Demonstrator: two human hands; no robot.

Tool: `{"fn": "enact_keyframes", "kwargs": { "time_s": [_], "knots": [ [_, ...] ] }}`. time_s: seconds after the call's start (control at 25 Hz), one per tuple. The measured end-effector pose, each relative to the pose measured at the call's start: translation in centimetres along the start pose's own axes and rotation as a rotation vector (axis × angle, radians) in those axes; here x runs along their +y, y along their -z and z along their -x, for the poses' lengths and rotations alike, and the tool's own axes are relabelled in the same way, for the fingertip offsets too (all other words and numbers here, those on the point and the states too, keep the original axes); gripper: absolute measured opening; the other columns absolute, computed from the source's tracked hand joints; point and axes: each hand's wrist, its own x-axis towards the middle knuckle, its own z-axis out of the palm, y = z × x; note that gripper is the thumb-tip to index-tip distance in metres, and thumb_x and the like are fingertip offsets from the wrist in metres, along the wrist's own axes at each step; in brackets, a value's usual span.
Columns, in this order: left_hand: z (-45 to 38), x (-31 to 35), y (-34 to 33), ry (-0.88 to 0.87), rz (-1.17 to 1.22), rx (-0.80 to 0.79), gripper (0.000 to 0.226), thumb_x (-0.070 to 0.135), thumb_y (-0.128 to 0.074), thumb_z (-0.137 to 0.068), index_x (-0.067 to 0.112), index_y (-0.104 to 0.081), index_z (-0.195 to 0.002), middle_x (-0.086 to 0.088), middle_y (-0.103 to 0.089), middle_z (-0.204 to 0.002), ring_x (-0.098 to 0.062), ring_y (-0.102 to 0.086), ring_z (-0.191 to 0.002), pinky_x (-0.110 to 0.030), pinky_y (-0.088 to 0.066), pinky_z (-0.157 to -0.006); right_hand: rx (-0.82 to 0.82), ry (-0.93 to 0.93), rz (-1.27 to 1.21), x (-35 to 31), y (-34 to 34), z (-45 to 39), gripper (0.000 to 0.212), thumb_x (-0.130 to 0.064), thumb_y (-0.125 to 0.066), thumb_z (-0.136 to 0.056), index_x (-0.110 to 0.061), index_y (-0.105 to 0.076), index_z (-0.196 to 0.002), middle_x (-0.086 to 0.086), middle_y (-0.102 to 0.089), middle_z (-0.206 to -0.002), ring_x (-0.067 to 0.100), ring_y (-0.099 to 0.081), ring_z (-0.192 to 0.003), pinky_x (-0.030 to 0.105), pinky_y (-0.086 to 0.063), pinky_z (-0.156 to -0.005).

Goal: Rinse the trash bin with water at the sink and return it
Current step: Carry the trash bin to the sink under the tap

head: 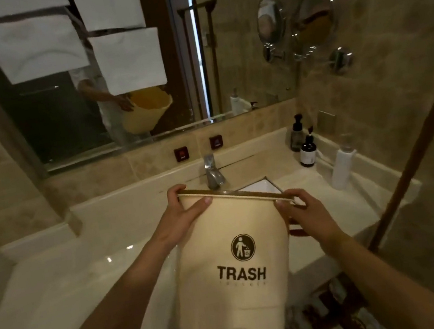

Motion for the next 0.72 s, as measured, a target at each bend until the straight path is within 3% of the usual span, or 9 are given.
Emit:
{"fn": "enact_keyframes", "kwargs": {
  "time_s": [0.2, 0.32, 0.48, 0.6, 0.72],
  "knots": [
    [-10.8, -2.3, 1.1, 0.155, -0.054, 0.04, 0.076, 0.049, -0.069, -0.084, 0.03, -0.023, -0.141, -0.008, -0.053, -0.123, -0.025, -0.059, -0.104, -0.034, -0.049, -0.087, -0.086, -0.188, -0.051, 1.9, -3.7, -11.0, 0.03, -0.044, -0.069, -0.083, -0.033, -0.058, -0.109, 0.004, -0.068, -0.106, 0.024, -0.069, -0.093, 0.033, -0.059, -0.069],
    [-15.7, -3.0, 1.5, 0.208, -0.097, 0.061, 0.077, 0.053, -0.069, -0.082, 0.029, -0.024, -0.14, -0.007, -0.058, -0.12, -0.023, -0.061, -0.1, -0.032, -0.05, -0.08, -0.144, -0.289, -0.097, 2.9, -4.8, -16.3, 0.036, -0.046, -0.07, -0.081, -0.032, -0.058, -0.113, 0.007, -0.067, -0.113, 0.028, -0.068, -0.098, 0.04, -0.06, -0.078],
    [-20.7, -3.6, 1.7, 0.291, -0.156, 0.093, 0.091, 0.072, -0.065, -0.068, 0.032, -0.024, -0.139, -0.006, -0.062, -0.119, -0.026, -0.064, -0.103, -0.043, -0.052, -0.094, -0.226, -0.362, -0.103, 4.0, -6.3, -22.2, 0.043, -0.051, -0.072, -0.078, -0.031, -0.058, -0.113, 0.007, -0.066, -0.116, 0.029, -0.068, -0.099, 0.047, -0.059, -0.082],
    [-24.9, -4.4, 1.6, 0.348, -0.226, 0.13, 0.105, 0.083, -0.058, -0.053, 0.032, -0.024, -0.138, -0.007, -0.063, -0.12, -0.03, -0.064, -0.105, -0.049, -0.051, -0.096, -0.295, -0.43, -0.132, 4.9, -7.1, -26.4, 0.047, -0.05, -0.074, -0.076, -0.028, -0.059, -0.115, 0.009, -0.07, -0.111, 0.028, -0.071, -0.095, 0.048, -0.059, -0.082],
    [-27.4, -4.8, 1.2, 0.396, -0.261, 0.109, 0.104, 0.084, -0.054, -0.05, 0.035, -0.022, -0.137, -0.007, -0.064, -0.118, -0.032, -0.064, -0.105, -0.05, -0.049, -0.098, -0.334, -0.492, -0.164, 5.6, -7.5, -28.8, 0.051, -0.049, -0.076, -0.075, -0.029, -0.058, -0.119, 0.01, -0.069, -0.112, 0.029, -0.071, -0.095, 0.048, -0.058, -0.083]
  ]
}}
